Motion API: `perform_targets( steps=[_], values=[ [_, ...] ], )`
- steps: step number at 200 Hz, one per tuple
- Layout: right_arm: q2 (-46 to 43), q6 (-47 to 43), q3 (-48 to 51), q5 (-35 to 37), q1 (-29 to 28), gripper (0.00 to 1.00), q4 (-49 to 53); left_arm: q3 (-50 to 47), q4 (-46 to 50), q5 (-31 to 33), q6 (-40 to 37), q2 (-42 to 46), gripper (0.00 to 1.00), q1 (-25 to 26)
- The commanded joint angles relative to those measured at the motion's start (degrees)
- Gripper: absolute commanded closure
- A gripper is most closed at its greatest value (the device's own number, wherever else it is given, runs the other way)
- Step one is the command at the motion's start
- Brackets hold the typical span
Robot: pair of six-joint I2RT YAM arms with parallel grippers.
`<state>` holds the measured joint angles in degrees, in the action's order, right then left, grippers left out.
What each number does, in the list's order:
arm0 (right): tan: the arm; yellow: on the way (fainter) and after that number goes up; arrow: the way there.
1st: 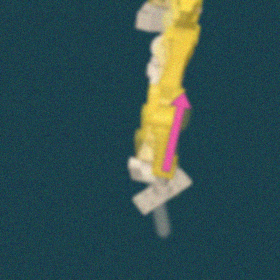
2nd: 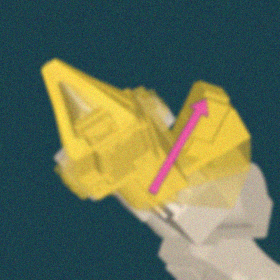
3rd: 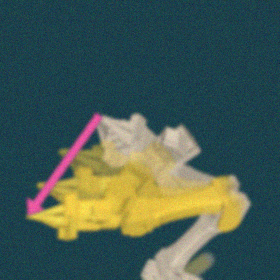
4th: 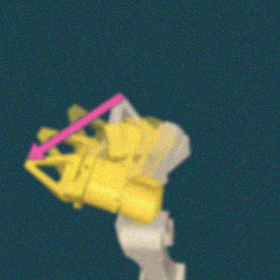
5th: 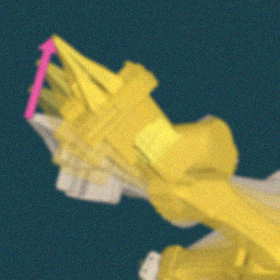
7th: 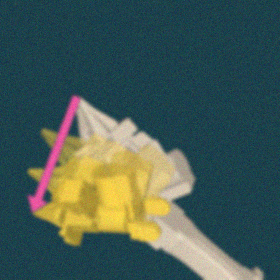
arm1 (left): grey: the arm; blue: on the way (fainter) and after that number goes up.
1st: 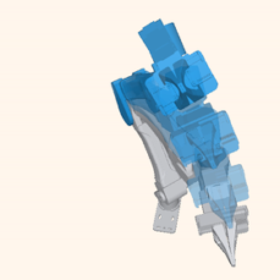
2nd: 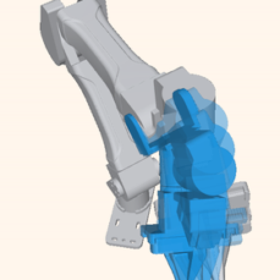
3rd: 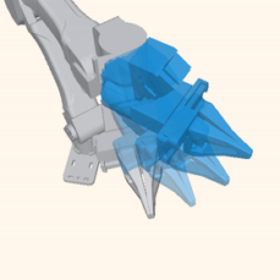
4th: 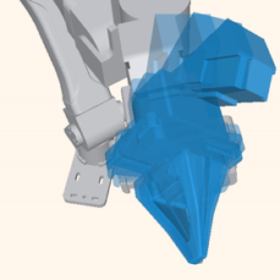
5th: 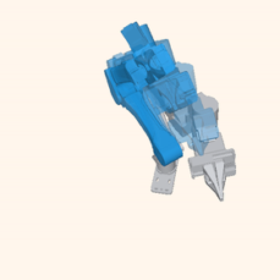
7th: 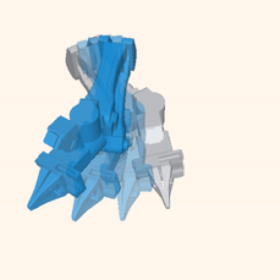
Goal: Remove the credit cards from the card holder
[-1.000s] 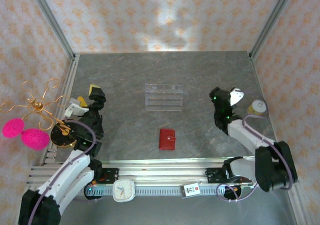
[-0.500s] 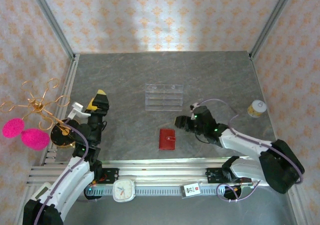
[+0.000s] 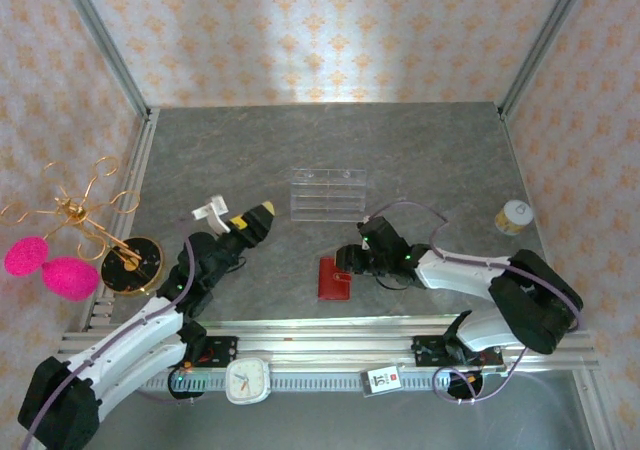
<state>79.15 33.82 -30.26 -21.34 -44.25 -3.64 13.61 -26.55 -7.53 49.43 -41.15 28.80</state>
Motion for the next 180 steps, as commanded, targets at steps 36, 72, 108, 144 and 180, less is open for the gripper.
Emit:
perform_targets(
  steps=[36,72,108,144,180],
  values=[
    [6.5,-1.5,-3.4,2.4,-3.4,0.6,3.7,-0.1,8.6,-0.4,-2.7,-1.8,0.13,5.3],
    [6.6,-3.7,-3.2,2.6,-3.4,0.99,2.7,0.0,9.7,-0.6,-2.8,-5.1,0.11,10.0],
    [0.4,-7.1,-3.7,0.6,-3.3,1.0,-0.6,-1.1,4.1,-7.3,-2.8,-9.5,0.12,10.5],
    [-5.6,-8.6,-4.7,-4.1,-1.5,1.0,-1.3,-3.7,-9.9,-15.6,-2.2,-13.7,0.12,10.4],
    [-14.4,-8.7,-6.3,-9.9,2.0,1.0,-1.7,-3.5,-17.6,-19.6,-3.5,-16.5,0.11,10.5]
  ],
)
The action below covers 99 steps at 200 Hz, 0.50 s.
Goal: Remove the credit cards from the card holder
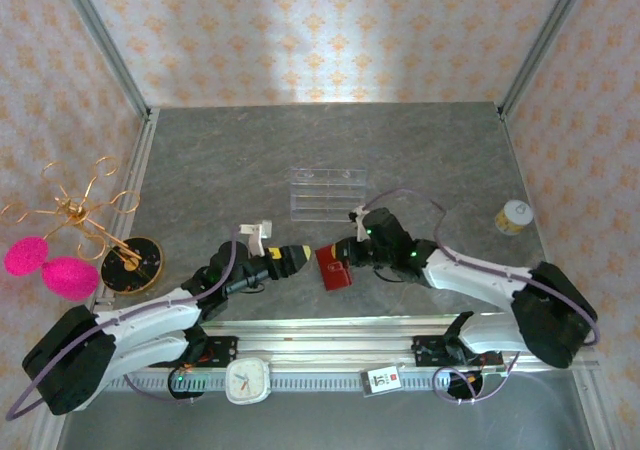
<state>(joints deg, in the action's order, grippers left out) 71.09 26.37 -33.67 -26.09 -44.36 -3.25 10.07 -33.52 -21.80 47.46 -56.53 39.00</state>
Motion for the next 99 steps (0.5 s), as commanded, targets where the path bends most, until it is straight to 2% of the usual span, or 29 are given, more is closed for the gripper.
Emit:
perform_targets(
  steps=[1,31,48,64,81,99],
  values=[
    [-6.6,-1.3,-3.0,-5.3,2.2,1.0,-2.1,0.0,-10.8,-5.4,-1.6,-1.3,0.11,0.3],
    [-11.2,-0.7,-6.0,-9.1,4.1,1.0,-2.0,0.1,-16.9,-7.3,-2.0,-2.8,0.09,0.3],
    [-12.2,0.2,-7.7,-11.9,4.3,1.0,-3.1,0.2,-19.7,-8.2,-2.8,-3.5,0.03,0.3],
    [-13.0,1.5,-9.0,-13.3,4.3,1.0,-4.7,0.0,-23.4,-8.9,-2.7,-4.0,0.02,0.2],
    [-12.9,3.2,-9.8,-15.0,4.3,1.0,-7.1,0.0,-28.2,-10.2,-1.7,-4.8,0.02,0.3],
    [-12.4,4.3,-10.0,-15.4,4.3,1.0,-8.6,0.3,-32.3,-12.0,-0.5,-5.4,0.11,0.2]
  ],
)
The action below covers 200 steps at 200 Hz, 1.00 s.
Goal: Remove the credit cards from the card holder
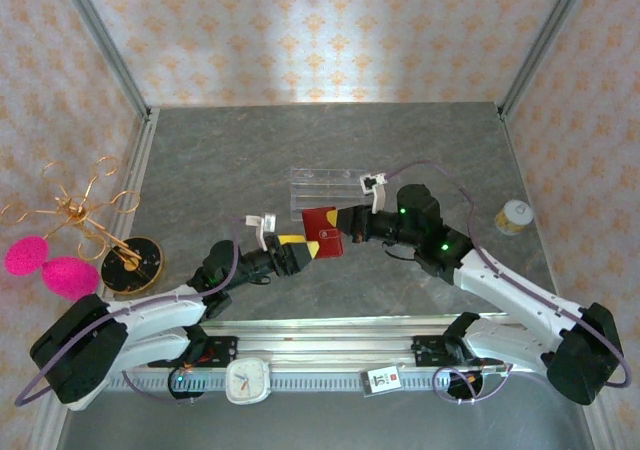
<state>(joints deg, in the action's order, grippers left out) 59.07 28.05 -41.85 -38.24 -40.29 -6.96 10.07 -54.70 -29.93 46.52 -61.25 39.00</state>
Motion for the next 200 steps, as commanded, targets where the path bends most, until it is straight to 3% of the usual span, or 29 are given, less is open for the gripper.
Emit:
perform_targets(
  steps=[1,37,57,92,96,119,126,155,200],
  values=[
    [-0.3,2.8,-1.8,-3.2,0.2,1.0,-5.0,0.3,-11.3,-3.9,0.6,-0.7,0.11,0.3],
    [1.4,3.1,-1.5,-1.3,0.2,1.0,-4.4,0.7,-13.6,-5.4,2.2,-0.1,0.46,0.2],
    [2.8,3.8,-1.0,-1.1,0.2,1.0,-4.1,1.1,-12.5,-5.1,2.2,0.3,0.57,0.2],
    [4.0,3.6,-2.0,4.3,0.1,1.0,0.6,3.2,-6.0,-2.2,1.2,1.3,0.96,0.6],
    [4.1,3.4,-2.5,6.2,0.0,0.96,2.7,3.4,-4.9,-0.9,1.1,1.6,1.0,0.8],
    [3.9,1.6,-5.4,16.4,-0.9,0.68,11.9,6.5,9.7,9.3,-0.7,4.2,1.0,1.8],
    [3.5,1.5,-5.8,18.4,-1.4,0.64,13.4,7.6,13.1,11.6,-1.3,4.5,1.0,2.2],
    [3.1,1.0,-8.2,27.7,-6.8,0.56,17.0,10.4,20.9,21.4,-2.3,4.8,1.0,4.4],
    [7.4,3.8,-11.8,35.3,-12.2,0.49,16.9,12.5,21.8,26.0,-3.8,3.6,1.0,6.8]
  ],
)
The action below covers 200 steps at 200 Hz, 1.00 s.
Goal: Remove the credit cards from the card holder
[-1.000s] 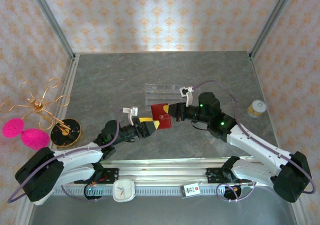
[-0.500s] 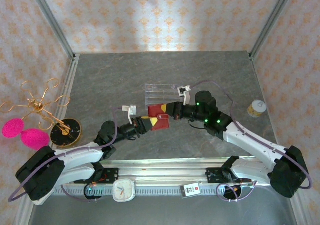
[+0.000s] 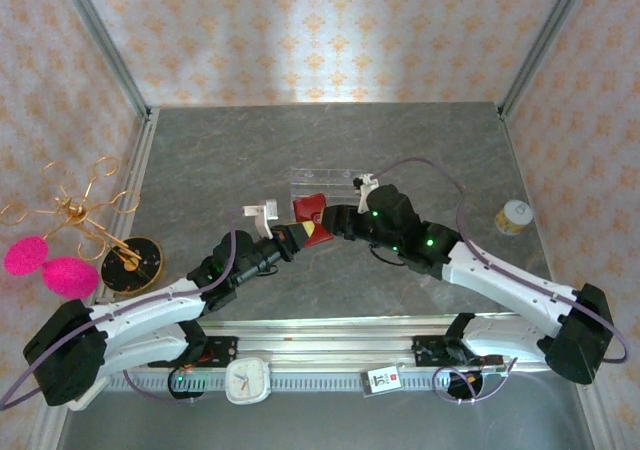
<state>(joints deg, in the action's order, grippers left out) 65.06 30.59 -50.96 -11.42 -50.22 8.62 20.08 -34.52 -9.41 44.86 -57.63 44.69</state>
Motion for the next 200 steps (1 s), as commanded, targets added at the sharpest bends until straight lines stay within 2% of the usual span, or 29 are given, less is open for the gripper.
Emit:
perform_targets(
  steps=[1,34,69,88,98,123,147,165,200],
  values=[
    [1.5,1.4,-2.9,8.6,-2.4,0.49,1.3,2.5,1.6,5.5,-2.1,0.0,1.0,1.1],
    [6.5,4.2,-5.2,10.9,-3.3,0.48,2.5,3.3,0.4,6.2,-2.4,-0.3,1.0,2.1],
    [10.6,4.3,-7.3,10.0,-4.2,0.48,3.1,3.5,-1.0,5.9,-2.4,-0.1,1.0,2.7],
    [12.1,4.1,-7.9,10.7,-4.3,0.52,5.0,3.2,-1.9,6.5,-1.7,0.7,1.0,2.8],
    [12.8,4.0,-7.9,11.1,-4.3,0.57,6.0,2.8,-3.0,6.6,-1.7,1.3,1.0,2.8],
    [14.1,3.9,-7.1,11.8,-4.3,0.83,7.8,3.2,-3.5,6.6,-1.8,1.9,1.0,2.8],
    [13.2,3.8,-5.5,13.8,-4.3,1.0,8.0,3.7,-2.4,6.4,-1.6,1.7,1.0,2.8],
    [11.3,3.5,-3.7,15.4,-3.9,1.0,7.7,3.6,-1.3,6.8,-1.7,2.0,1.0,2.7],
    [8.2,2.5,1.0,14.3,-1.6,1.0,6.8,3.3,1.3,4.9,-1.6,2.6,1.0,1.9]
  ],
)
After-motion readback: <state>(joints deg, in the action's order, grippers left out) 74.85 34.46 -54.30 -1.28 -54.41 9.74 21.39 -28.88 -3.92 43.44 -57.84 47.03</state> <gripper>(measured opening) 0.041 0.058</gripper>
